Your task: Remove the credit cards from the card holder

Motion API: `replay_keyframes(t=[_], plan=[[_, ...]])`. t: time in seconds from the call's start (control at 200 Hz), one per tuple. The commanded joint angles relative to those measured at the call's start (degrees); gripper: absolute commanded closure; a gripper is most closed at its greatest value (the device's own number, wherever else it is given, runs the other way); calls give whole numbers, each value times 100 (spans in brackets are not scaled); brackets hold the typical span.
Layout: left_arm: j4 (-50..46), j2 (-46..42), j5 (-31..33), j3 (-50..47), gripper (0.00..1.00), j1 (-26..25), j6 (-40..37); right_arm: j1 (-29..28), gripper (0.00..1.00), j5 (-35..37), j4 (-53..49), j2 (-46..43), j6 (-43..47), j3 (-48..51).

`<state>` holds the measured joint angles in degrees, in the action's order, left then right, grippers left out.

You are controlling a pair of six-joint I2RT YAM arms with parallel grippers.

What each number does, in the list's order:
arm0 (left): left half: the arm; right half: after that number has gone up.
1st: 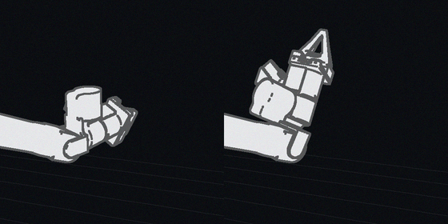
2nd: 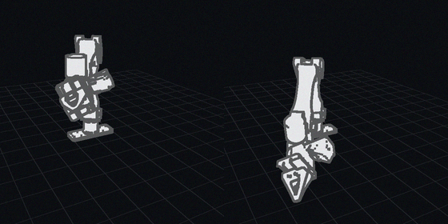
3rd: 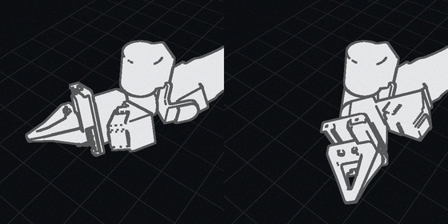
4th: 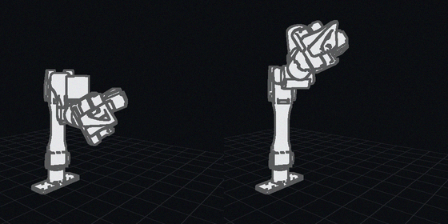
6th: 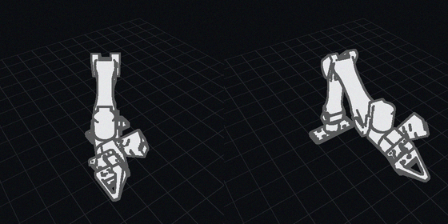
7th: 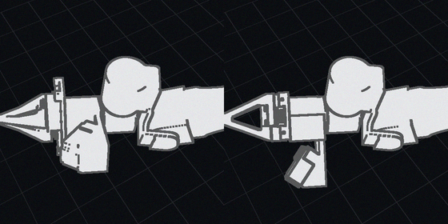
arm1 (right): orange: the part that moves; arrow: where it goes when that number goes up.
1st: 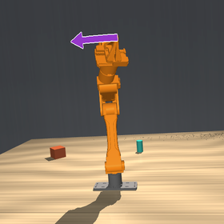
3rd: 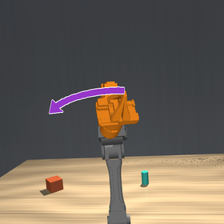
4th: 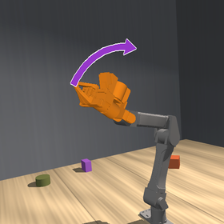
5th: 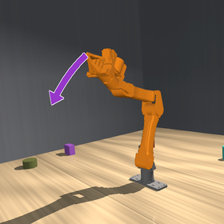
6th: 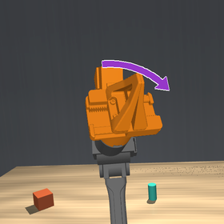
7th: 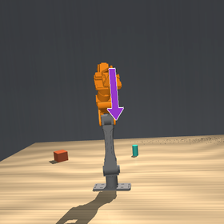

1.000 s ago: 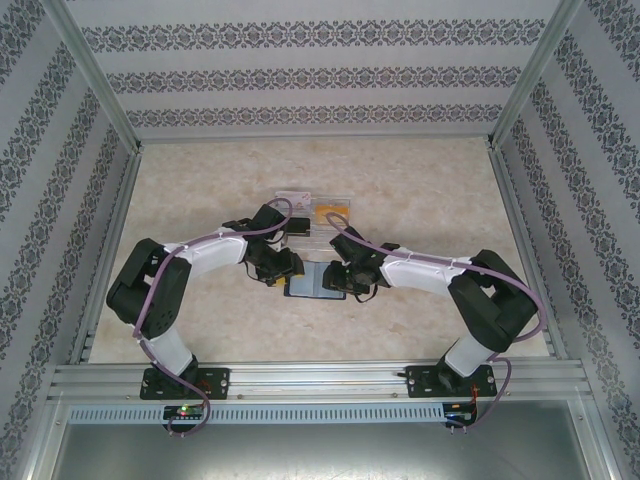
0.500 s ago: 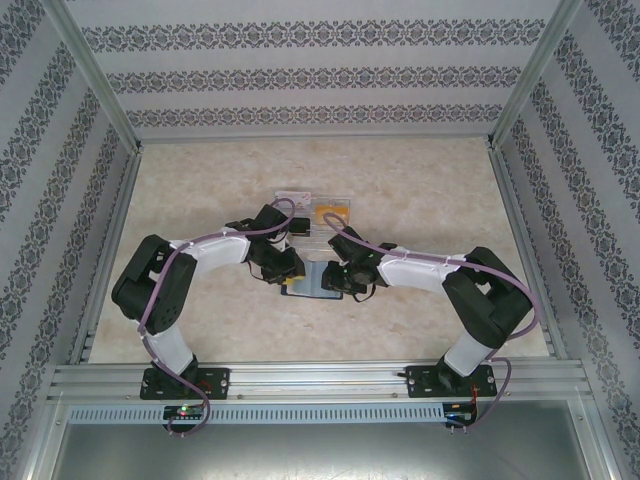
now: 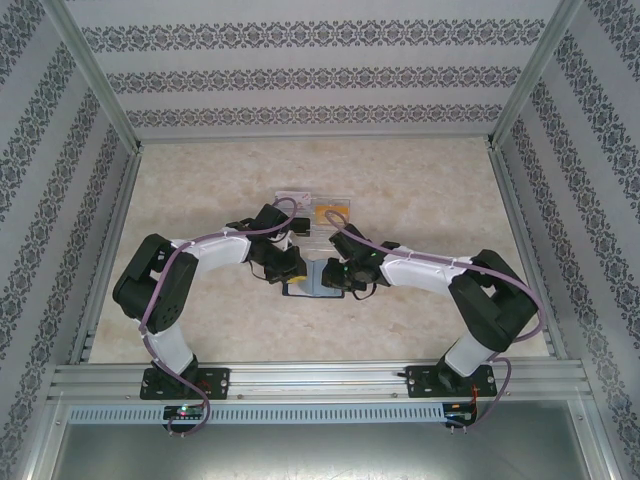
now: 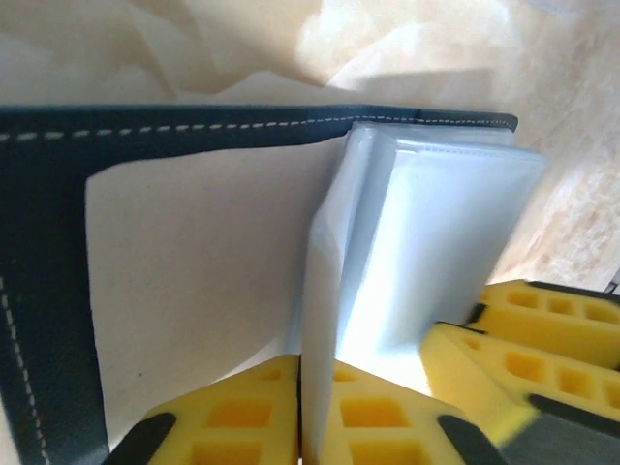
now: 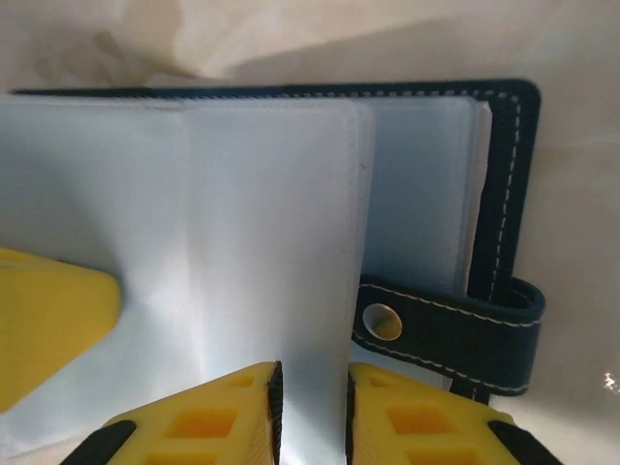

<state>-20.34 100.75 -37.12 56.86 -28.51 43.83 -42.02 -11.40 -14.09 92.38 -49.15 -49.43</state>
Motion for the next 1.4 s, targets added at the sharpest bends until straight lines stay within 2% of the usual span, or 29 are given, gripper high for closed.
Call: replay_keyframes(t=[0.0,0.065,0.11,0.38,0.48,0.634,0.824,0.914,0.994,1.119,1.269,1.394], plan=[[-385,-253,222,185,74,3,-267,102,73,224,-97,-291,81,63],[-553,-376,346,211,64,34,-348,139,71,318,-229,-334,73,91],[-659,-462,427,224,61,63,-398,159,69,376,-298,-340,77,105],[-1254,-845,1113,203,56,248,-603,168,67,298,-345,-187,74,91],[-1535,-1124,1512,219,47,434,-659,203,64,504,-459,-428,217,59],[-2079,-1818,2289,338,26,944,-805,505,47,1066,-813,-1199,571,43],[-2369,-2831,3303,297,0,1850,-982,1394,27,1860,-1024,-2572,1347,278],[-2243,-3219,3788,233,1,2161,-1085,1824,14,2236,-958,-3222,1780,400],[-2012,-3475,4464,128,1,2239,-1143,2145,2,2588,-746,-3659,2166,545],[-1305,-3692,5231,-180,0,2246,-1363,2558,2,3061,-193,-4091,2726,878],[-228,-3703,5923,-859,1,2246,-1913,2997,2,3524,493,-4184,3276,1340],[1057,-3700,6078,-1621,1,2262,-2574,3298,2,3796,1294,-4112,3509,1876]])
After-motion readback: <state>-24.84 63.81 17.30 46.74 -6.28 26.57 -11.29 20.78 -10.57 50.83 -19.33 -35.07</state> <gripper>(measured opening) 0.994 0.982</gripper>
